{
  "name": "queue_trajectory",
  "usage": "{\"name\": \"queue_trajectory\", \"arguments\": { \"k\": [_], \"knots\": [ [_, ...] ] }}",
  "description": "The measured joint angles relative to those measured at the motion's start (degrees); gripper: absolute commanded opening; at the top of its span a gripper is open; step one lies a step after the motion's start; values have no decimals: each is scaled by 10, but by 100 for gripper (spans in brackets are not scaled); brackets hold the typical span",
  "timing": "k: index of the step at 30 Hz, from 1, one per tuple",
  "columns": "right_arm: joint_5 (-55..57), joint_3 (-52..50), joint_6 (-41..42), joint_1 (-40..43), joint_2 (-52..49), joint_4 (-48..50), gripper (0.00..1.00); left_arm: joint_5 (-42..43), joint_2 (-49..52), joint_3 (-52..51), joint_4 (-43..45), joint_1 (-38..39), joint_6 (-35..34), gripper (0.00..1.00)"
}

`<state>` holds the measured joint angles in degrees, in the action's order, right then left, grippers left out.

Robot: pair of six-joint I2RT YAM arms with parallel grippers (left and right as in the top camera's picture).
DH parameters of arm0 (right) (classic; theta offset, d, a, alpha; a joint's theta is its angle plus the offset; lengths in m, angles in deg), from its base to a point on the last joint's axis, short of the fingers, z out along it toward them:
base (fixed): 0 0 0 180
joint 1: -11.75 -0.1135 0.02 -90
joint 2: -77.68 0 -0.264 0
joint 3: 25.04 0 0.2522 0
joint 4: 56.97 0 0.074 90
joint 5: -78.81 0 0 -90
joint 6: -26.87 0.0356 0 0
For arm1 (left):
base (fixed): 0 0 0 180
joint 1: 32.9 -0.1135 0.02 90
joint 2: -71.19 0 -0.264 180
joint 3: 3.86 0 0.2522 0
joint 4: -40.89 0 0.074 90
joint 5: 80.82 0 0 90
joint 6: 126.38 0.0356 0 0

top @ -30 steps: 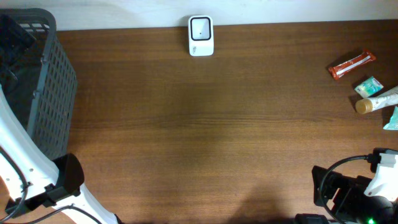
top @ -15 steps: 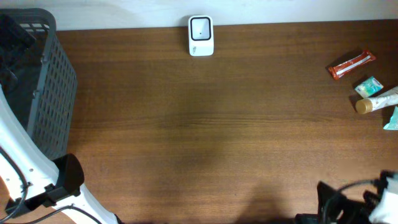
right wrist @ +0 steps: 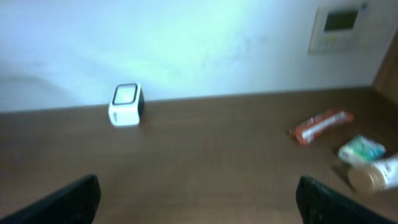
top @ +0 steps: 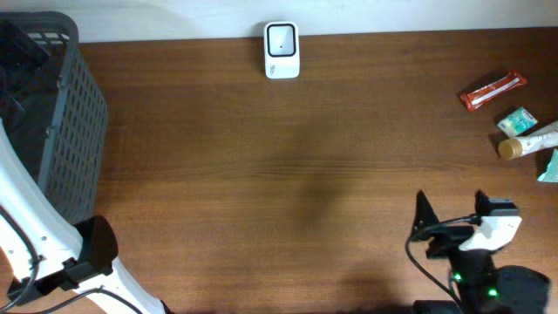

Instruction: Scan the item barcode

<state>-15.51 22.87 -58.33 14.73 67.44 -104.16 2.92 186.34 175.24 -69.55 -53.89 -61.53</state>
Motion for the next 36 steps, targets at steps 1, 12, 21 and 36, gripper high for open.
{"name": "queue_trajectory", "arguments": {
  "k": [1, 12, 21, 36],
  "knots": [
    [0, -44, -4, 0, 25, 31, 99, 0, 0, 0, 0, 0, 0, 99],
    [16, -259, -12, 0, 94, 275, 99, 0, 0, 0, 0, 0, 0, 99],
    [45, -333, -20, -17, 95, 368, 99, 0, 0, 0, 0, 0, 0, 99],
    [45, -334, -48, -9, 96, 289, 99, 0, 0, 0, 0, 0, 0, 99]
  ]
}}
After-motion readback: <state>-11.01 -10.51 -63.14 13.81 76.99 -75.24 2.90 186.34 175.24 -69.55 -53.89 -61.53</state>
